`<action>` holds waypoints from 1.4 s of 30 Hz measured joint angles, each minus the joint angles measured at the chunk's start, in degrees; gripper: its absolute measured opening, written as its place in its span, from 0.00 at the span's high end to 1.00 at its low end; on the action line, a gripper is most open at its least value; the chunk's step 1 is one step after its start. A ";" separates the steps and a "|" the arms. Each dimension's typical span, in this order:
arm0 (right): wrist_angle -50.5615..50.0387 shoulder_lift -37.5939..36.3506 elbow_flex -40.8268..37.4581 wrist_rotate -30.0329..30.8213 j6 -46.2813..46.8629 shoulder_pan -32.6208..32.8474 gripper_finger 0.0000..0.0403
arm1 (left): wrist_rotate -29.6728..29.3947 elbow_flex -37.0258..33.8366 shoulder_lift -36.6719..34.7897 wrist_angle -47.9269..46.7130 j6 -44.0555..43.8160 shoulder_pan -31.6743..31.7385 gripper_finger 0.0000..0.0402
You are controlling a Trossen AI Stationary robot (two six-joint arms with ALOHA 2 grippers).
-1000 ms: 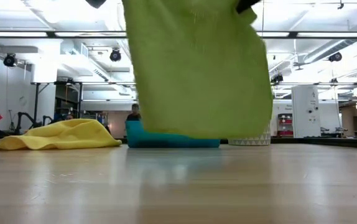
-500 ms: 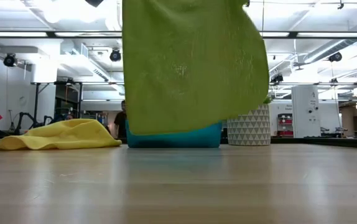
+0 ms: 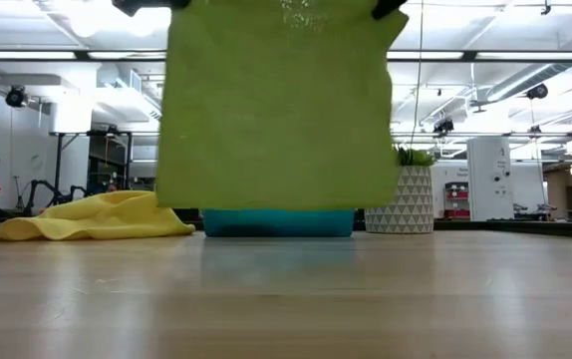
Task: Fold microfiber towels
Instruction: Fold the green microfiber cloth
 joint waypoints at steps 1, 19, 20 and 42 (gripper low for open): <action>-0.50 0.00 -0.02 -1.48 1.23 0.14 0.98 | 1.59 -0.02 -0.59 -0.12 -0.09 -0.20 1.00; 20.58 0.09 -24.23 -23.74 27.14 17.73 0.98 | 11.55 -4.90 17.61 5.35 -25.48 -20.01 1.00; 23.74 0.27 -25.88 -25.43 28.43 18.45 0.98 | 12.11 -4.90 19.79 7.29 -26.93 -21.12 1.00; 34.79 14.50 -34.67 -38.39 37.95 14.98 0.98 | 17.41 -4.39 41.14 14.45 -43.73 -23.96 1.00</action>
